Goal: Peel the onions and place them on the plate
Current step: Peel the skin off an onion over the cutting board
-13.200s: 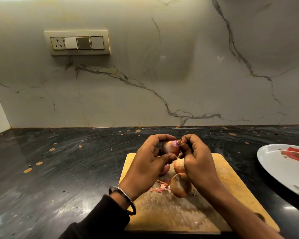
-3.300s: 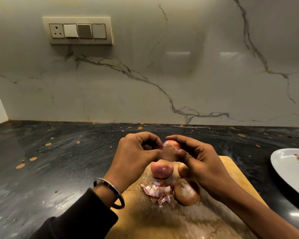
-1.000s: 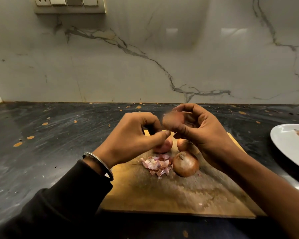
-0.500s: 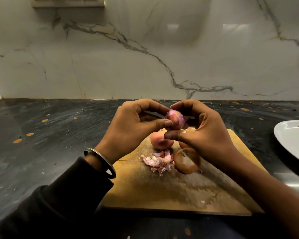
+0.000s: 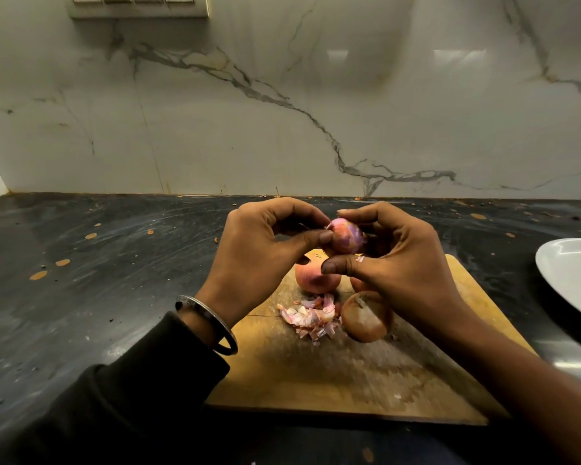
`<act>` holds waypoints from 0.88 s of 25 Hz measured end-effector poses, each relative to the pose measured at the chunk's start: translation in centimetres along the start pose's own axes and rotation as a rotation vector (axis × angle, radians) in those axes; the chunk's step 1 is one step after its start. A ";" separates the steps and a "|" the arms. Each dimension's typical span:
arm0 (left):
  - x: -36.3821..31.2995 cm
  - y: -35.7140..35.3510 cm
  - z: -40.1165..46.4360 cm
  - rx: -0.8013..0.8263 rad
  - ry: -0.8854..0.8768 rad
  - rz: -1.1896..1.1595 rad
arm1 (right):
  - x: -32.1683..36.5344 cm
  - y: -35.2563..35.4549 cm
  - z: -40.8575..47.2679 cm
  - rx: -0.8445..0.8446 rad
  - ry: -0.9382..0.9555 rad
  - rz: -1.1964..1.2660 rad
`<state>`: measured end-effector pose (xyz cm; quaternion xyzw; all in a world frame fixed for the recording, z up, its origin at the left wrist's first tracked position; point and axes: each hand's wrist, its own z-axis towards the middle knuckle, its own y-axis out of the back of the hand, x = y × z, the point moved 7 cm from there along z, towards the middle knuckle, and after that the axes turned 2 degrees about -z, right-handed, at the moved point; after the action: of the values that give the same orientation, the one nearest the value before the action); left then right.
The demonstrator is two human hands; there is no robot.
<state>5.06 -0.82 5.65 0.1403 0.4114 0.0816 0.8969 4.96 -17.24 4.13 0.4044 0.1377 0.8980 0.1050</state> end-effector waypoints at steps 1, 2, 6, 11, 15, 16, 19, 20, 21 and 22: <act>0.0 0.0 0.0 0.000 0.006 -0.014 | 0.0 0.0 0.0 -0.002 0.003 0.005; 0.0 0.0 0.0 0.004 0.016 -0.032 | 0.0 0.0 0.0 -0.003 0.010 0.002; 0.4 0.0 0.1 0.008 0.058 -0.062 | -0.2 -0.2 -0.1 0.008 0.022 -0.014; 0.6 -0.3 0.0 0.032 0.052 -0.024 | -0.2 -0.2 -0.1 0.013 0.032 -0.037; 0.8 -0.6 0.0 0.032 0.045 -0.024 | -0.3 -0.3 0.0 0.037 0.024 -0.029; 0.9 -0.6 0.0 0.051 0.051 -0.036 | -0.3 -0.4 -0.1 0.047 0.016 -0.020; 1.0 -0.8 0.1 0.099 0.076 -0.063 | -0.2 -0.6 0.0 0.083 -0.006 0.010; 1.2 -0.7 0.1 0.100 0.097 -0.089 | -0.2 -0.7 0.1 0.092 -0.021 0.040; 1.4 -0.6 0.2 0.093 0.119 -0.128 | -0.3 -0.7 0.2 0.097 -0.039 0.072; 1.5 -0.5 0.2 0.084 0.140 -0.172 | -0.4 -0.6 0.2 0.097 -0.052 0.089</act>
<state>6.19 -0.95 4.54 0.1359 0.4865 -0.0032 0.8630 5.40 -16.75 3.81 0.4379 0.1603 0.8833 0.0486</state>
